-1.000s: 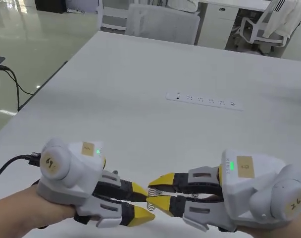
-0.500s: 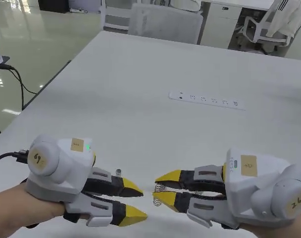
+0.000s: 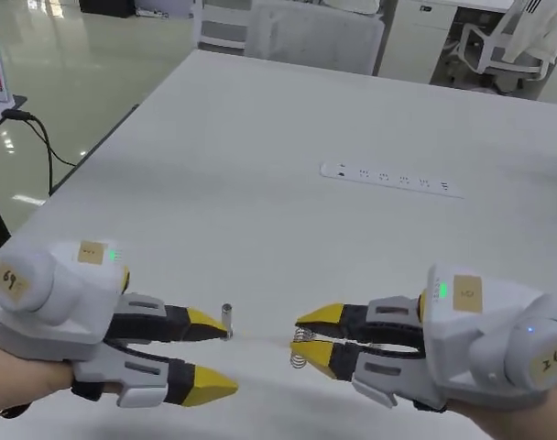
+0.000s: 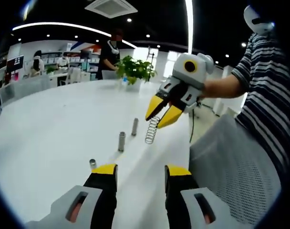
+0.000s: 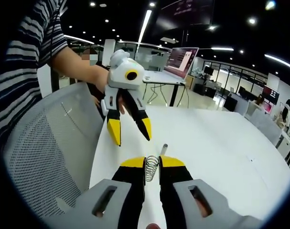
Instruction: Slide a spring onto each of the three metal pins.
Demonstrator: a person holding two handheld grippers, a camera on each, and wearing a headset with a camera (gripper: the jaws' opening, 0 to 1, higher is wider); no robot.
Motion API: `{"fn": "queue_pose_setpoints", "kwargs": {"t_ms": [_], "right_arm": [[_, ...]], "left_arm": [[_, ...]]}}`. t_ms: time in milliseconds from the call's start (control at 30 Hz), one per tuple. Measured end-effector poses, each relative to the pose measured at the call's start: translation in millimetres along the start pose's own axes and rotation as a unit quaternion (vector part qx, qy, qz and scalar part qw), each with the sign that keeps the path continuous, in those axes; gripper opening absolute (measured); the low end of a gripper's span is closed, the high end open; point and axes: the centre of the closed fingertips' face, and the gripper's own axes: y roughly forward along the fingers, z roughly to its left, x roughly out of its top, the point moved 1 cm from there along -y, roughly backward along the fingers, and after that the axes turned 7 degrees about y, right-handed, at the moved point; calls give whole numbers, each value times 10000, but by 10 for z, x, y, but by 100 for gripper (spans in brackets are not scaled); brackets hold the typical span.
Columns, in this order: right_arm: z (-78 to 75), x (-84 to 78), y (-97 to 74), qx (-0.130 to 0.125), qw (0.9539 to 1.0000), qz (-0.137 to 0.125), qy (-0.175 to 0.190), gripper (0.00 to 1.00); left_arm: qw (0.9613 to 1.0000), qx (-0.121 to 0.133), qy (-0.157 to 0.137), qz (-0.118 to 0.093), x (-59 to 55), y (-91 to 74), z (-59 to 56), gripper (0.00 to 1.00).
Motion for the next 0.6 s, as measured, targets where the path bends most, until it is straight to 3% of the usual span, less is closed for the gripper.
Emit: {"fn": "queue_pose_setpoints", "kwargs": {"t_ms": [167,400,533,600], "right_arm": [[-9,-15,-1,-16,9999,-48,107,7],[-12,-43,26,-59,10000,4,79,7],[-14,-55,51,-70,10000,30,56,7],[-19,-60,71,-88,9999,66,-1,7]], "left_arm": [[9997,234,-11,2,-53,-116,74,38],[9989,450,-110,-5,-129,-225,154,52],[9982,570,-198,-19,-164,-283,206,63],[9972,693,-295,-20,-183,-293,241,77]]}}
